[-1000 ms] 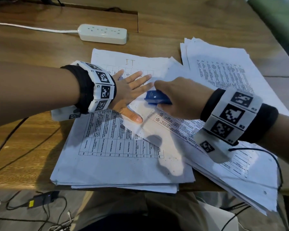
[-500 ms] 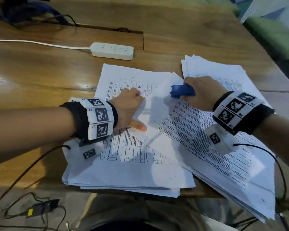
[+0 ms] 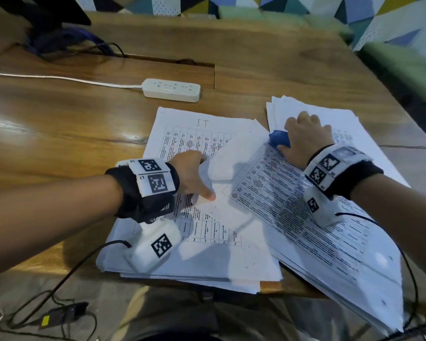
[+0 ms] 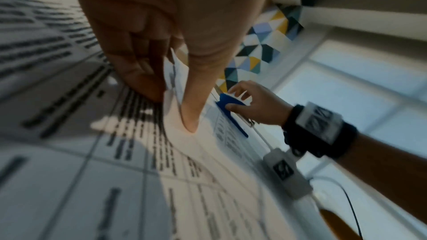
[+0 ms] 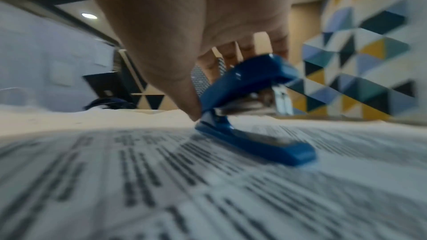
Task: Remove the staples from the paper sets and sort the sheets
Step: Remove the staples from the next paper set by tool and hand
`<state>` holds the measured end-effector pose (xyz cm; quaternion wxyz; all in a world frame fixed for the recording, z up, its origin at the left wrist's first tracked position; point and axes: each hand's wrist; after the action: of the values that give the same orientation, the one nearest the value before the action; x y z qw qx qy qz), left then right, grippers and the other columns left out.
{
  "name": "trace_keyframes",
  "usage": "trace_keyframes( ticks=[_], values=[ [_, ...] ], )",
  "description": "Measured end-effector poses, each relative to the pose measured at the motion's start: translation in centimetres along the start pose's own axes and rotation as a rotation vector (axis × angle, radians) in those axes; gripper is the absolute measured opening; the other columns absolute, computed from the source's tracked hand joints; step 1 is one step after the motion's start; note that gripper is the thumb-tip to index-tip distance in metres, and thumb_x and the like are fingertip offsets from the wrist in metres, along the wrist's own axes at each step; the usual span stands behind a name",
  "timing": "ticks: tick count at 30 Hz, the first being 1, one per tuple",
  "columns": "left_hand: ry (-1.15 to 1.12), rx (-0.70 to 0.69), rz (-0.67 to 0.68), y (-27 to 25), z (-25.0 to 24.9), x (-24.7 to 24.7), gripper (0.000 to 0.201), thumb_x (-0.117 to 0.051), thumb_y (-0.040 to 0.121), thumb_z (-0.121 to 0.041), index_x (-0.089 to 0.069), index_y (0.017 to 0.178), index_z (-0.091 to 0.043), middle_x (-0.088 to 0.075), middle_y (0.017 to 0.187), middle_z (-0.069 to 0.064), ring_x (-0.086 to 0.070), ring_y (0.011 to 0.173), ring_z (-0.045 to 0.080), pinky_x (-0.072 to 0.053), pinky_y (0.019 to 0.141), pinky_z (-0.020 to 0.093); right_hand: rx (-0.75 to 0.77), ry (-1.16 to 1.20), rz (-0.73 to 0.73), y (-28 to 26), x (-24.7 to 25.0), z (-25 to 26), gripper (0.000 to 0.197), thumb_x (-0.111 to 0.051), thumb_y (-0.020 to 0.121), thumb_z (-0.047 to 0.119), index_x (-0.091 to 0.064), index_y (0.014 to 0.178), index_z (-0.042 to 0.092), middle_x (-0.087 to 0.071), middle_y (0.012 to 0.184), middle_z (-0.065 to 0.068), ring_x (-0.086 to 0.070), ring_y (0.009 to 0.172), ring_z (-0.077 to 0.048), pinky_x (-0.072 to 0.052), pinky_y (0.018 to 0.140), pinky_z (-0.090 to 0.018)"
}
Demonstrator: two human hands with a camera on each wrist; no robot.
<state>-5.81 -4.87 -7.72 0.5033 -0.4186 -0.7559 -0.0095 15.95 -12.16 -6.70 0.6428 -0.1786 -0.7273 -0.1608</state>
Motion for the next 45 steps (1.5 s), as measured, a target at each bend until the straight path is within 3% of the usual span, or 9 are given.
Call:
trace_keyframes(
  ticks=[2,5,10,16,24,28,31,39,45],
  values=[
    [-0.098,0.015,0.04,0.2,0.4,0.1,0.045,-0.082,0.066,-0.022,-0.063,0.102,-0.002,-0.069,0.097,0.01,-0.06,0.079,0.023,-0.047,0.063,0.029,0.137,-0.003,-0.096,-0.6,0.3,1.4,0.036,-0.057,0.087,0.024,-0.05,0.116,0.003,-0.047,0.116,-0.015,-0.046,0.109,-0.032,-0.041,0.091,-0.046],
    [-0.257,0.06,0.113,0.6,1.3,0.5,0.028,-0.082,0.068,-0.015,-0.068,0.087,0.001,-0.07,0.074,0.012,-0.061,0.05,0.017,-0.053,0.049,0.028,0.385,0.163,0.03,-2.2,0.2,4.0,0.036,-0.052,0.091,0.022,-0.052,0.126,0.011,-0.049,0.121,-0.012,-0.048,0.115,-0.027,-0.041,0.098,-0.038],
    [-0.367,0.088,0.135,0.8,1.9,0.6,0.015,-0.079,0.07,-0.011,-0.067,0.071,-0.003,-0.065,0.052,0.006,-0.052,0.036,0.012,-0.044,0.038,0.02,0.496,0.193,0.145,-3.7,-0.7,6.8,0.037,-0.043,0.095,0.025,-0.051,0.128,0.011,-0.05,0.122,-0.015,-0.045,0.115,-0.029,-0.04,0.097,-0.041],
    [-0.382,0.061,0.138,1.2,2.3,0.3,0.017,-0.08,0.069,-0.014,-0.07,0.077,-0.003,-0.067,0.059,0.007,-0.053,0.039,0.013,-0.046,0.042,0.022,0.5,0.284,0.192,-4.1,-0.8,7.2,0.041,-0.052,0.091,0.033,-0.054,0.129,0.017,-0.05,0.121,-0.01,-0.045,0.113,-0.023,-0.034,0.091,-0.028],
    [-0.353,-0.011,0.202,1.1,2.6,0.7,0.013,-0.08,0.069,-0.012,-0.069,0.074,-0.011,-0.069,0.058,0.0,-0.058,0.042,0.007,-0.046,0.043,0.016,0.377,0.583,0.188,-3.3,-1.2,7.8,0.026,-0.079,0.069,0.032,-0.074,0.091,0.02,-0.055,0.085,0.009,-0.046,0.068,-0.001,-0.034,0.066,-0.019],
    [-0.355,-0.032,0.189,1.2,2.8,0.5,0.017,-0.081,0.068,-0.012,-0.064,0.064,-0.014,-0.063,0.047,-0.004,-0.058,0.041,0.006,-0.045,0.043,0.016,0.268,0.681,0.229,-2.4,-1.2,8.2,0.018,-0.083,0.062,0.033,-0.072,0.072,0.023,-0.055,0.067,0.016,-0.048,0.061,0.002,-0.034,0.053,-0.006],
    [-0.359,-0.043,0.183,1.3,2.9,0.5,0.022,-0.081,0.067,-0.012,-0.061,0.06,-0.012,-0.06,0.045,-0.004,-0.058,0.042,0.007,-0.046,0.046,0.018,0.269,0.717,0.271,-2.0,-1.0,8.4,0.018,-0.083,0.061,0.032,-0.065,0.058,0.029,-0.063,0.067,0.012,-0.051,0.061,0.001,-0.037,0.057,-0.009],
    [-0.36,-0.03,0.168,1.3,2.9,0.4,0.021,-0.081,0.066,-0.014,-0.067,0.078,-0.005,-0.067,0.064,0.005,-0.06,0.044,0.008,-0.046,0.045,0.018,0.244,0.746,0.274,-1.8,-1.3,8.4,0.013,-0.081,0.066,0.03,-0.07,0.066,0.023,-0.062,0.065,0.013,-0.049,0.058,0.003,-0.032,0.055,-0.01],
    [-0.343,-0.041,0.167,1.3,2.9,0.4,0.017,-0.081,0.068,-0.014,-0.067,0.074,-0.007,-0.065,0.052,-0.003,-0.06,0.042,0.006,-0.044,0.042,0.015,0.303,0.712,0.275,-1.4,-1.6,9.0,0.008,-0.078,0.071,0.021,-0.072,0.073,0.016,-0.067,0.073,0.004,-0.054,0.065,-0.004,-0.042,0.063,-0.014]
  ],
)
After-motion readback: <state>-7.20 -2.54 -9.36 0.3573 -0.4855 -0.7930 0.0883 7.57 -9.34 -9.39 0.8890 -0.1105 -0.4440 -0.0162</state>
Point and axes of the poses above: each hand's wrist, its own y-axis towards the middle knuckle, its own x-axis out of the back of the hand, z = x × y
